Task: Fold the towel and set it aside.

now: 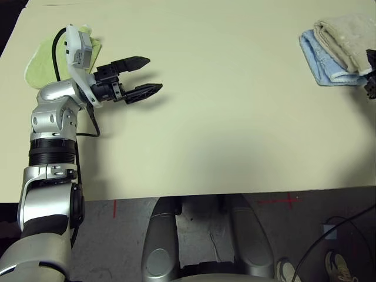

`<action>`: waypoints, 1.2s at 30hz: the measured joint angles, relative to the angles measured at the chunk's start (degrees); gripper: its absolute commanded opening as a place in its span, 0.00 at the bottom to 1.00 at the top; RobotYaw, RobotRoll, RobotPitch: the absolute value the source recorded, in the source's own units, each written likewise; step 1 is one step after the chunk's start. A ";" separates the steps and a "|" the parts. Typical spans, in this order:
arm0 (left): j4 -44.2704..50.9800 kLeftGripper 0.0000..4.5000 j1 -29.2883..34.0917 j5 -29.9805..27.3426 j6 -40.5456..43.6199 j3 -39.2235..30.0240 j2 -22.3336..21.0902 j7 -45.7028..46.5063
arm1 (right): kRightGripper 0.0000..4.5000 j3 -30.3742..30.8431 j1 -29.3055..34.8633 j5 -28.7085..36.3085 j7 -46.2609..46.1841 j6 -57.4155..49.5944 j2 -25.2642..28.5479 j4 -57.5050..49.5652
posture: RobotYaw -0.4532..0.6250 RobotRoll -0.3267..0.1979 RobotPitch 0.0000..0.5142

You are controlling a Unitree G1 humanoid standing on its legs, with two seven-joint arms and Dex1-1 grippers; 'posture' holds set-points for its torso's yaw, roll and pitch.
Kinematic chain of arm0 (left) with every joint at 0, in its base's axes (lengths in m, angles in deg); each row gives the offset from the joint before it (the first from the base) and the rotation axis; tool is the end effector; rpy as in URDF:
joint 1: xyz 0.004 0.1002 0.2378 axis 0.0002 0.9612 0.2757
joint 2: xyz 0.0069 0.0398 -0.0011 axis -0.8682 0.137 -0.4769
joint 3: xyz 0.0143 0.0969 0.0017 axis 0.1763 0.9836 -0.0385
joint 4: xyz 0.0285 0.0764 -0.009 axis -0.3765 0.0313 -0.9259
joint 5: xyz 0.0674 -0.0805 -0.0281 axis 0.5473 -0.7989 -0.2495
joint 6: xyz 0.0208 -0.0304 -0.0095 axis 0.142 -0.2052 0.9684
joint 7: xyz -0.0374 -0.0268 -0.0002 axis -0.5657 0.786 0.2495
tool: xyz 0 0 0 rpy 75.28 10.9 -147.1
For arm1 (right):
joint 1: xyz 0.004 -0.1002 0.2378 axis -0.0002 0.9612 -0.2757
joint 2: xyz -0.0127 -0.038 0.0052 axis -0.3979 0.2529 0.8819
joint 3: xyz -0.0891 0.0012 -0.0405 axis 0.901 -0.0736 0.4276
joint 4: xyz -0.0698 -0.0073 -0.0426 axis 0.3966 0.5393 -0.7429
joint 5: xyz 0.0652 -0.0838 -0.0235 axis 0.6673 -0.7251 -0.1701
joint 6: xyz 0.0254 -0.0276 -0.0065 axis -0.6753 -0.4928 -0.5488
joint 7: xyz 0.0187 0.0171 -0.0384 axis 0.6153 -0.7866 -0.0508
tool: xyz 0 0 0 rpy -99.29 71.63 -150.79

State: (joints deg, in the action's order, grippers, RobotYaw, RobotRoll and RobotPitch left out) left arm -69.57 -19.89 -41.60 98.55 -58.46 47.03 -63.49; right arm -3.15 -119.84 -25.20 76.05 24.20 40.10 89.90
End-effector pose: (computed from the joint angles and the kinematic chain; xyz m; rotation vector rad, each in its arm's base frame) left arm 0.3186 0.2737 0.2519 0.2674 -0.2497 -1.1019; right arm 0.2813 -0.3630 0.2087 1.1801 -0.0492 0.3506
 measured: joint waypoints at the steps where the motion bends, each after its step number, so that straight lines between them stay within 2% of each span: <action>1: 0.12 1.00 0.07 0.00 0.06 0.00 0.00 0.00 | 0.96 -0.09 -0.09 0.54 -0.17 -1.88 -0.65 -0.76 | 0.31 0.62 0.75; 4: 0.62 1.00 0.21 0.00 0.19 0.00 0.00 0.00 | 0.98 -0.42 -0.10 2.70 -1.58 -7.36 -2.80 -4.40 | 0.31 0.62 0.75; 9: 1.05 1.00 0.28 -0.01 0.22 -0.01 0.15 0.03 | 0.98 -3.94 0.25 8.07 -9.42 -12.62 -9.74 -11.85 | 0.31 0.62 0.75; 16: 1.02 1.00 0.49 0.00 0.18 -0.01 0.15 -0.01 | 0.98 -5.59 1.50 14.65 -18.29 -21.23 -13.47 -18.61 | 0.31 0.62 0.74; 17: 1.03 1.00 0.49 0.00 0.17 0.02 0.20 -0.03 | 0.98 -5.14 3.44 17.05 -19.73 -22.58 -15.35 -23.06 | 0.31 0.62 0.72; 19: 0.97 1.00 0.49 0.00 0.14 -0.02 0.22 -0.03 | 0.98 -3.67 10.38 23.70 -22.06 -24.47 -22.35 -33.97 | 0.32 0.62 0.71; 21: 0.92 1.00 0.53 0.00 0.13 0.00 0.26 -0.06 | 0.98 1.25 16.57 27.93 -23.69 -26.63 -27.79 -41.25 | 0.32 0.62 0.71; 24: 1.10 1.00 0.71 -0.12 0.44 -0.04 0.53 0.25 | 0.98 7.61 18.02 28.65 -21.80 -24.81 -28.02 -49.62 | 0.32 0.62 0.69; 27: 1.86 1.00 2.29 -0.67 2.04 -1.17 1.68 3.93 | 0.98 13.84 17.59 22.06 -12.56 -15.11 -27.31 -56.29 | 0.33 0.62 0.68; 29: 3.23 1.00 3.78 -1.12 3.91 -2.95 2.62 8.54 | 0.98 17.88 16.33 14.94 -7.21 -6.52 -26.98 -57.12 | 0.34 0.62 0.68; 30: 4.40 1.00 4.50 -1.24 4.50 -4.21 3.71 11.92 | 0.98 20.48 15.19 9.29 -4.69 0.18 -26.79 -56.63 | 0.34 0.62 0.67; 33: 7.97 1.00 6.38 -1.63 4.95 -7.27 6.93 21.38 | 0.98 25.83 10.66 -5.21 -0.13 18.18 -26.53 -50.79 | 0.37 0.62 0.66; 36: 11.61 1.00 8.31 -0.79 4.27 -8.88 9.48 30.34 | 0.98 28.05 6.90 -15.47 3.58 32.56 -25.72 -41.21 | 0.38 0.62 0.66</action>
State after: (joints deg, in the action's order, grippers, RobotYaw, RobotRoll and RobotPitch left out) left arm -57.96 -11.58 -42.39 102.82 -67.35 56.52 -33.15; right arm 24.90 -112.93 -40.67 79.64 56.75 14.39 48.69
